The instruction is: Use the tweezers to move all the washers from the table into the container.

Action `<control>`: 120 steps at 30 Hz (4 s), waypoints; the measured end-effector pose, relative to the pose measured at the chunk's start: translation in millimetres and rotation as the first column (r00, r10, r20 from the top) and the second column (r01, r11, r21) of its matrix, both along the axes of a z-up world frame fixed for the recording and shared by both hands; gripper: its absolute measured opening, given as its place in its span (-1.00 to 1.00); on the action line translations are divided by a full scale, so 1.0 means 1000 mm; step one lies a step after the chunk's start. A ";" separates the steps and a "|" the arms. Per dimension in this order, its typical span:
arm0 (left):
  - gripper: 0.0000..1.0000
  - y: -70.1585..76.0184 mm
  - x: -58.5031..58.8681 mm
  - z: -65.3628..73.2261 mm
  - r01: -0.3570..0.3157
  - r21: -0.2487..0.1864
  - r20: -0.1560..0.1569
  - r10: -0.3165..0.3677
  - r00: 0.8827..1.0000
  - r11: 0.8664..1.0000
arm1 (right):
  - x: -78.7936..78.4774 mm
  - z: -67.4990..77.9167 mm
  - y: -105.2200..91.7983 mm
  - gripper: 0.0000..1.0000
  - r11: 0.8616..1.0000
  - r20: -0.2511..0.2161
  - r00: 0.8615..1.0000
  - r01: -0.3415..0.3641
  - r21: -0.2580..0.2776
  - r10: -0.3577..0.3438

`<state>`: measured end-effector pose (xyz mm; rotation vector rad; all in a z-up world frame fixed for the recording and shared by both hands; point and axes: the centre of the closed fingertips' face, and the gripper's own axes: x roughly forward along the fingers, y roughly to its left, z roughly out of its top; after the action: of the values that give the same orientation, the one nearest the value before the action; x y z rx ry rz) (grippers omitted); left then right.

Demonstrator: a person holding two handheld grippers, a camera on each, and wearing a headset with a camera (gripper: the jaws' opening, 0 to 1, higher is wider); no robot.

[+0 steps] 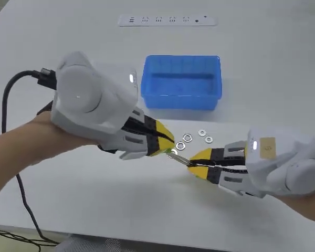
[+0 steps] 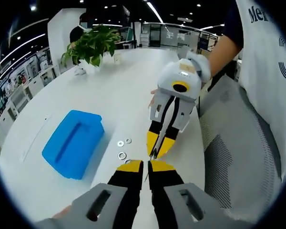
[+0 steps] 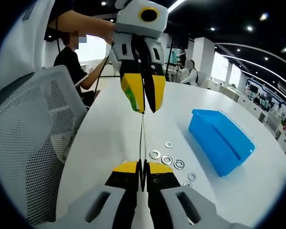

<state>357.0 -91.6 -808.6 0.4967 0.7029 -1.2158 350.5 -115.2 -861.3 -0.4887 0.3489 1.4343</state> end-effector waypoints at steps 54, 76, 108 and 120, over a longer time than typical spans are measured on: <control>-0.86 -0.032 -0.008 0.019 0.083 -0.166 0.059 -0.075 0.995 0.983 | -0.005 0.010 0.019 -0.88 0.998 -0.025 0.999 -0.026 0.059 0.028; -0.88 -0.025 -0.011 0.017 0.094 -0.173 0.071 -0.083 0.994 0.980 | -0.005 0.008 0.024 -0.80 0.995 0.016 0.996 -0.092 -0.023 0.093; -0.88 -0.014 0.001 0.027 0.094 -0.152 0.102 -0.079 0.992 0.984 | 0.010 0.015 0.039 -0.76 0.990 0.107 0.985 -0.127 -0.064 0.134; -0.88 -0.014 0.008 0.020 0.097 -0.147 0.089 -0.084 0.992 0.984 | 0.016 0.007 0.038 -0.75 0.989 0.085 0.988 -0.118 -0.084 0.125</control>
<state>365.3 -106.1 -788.5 0.4534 0.5174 -1.3152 366.3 -77.0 -854.3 -0.6462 0.3082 1.5150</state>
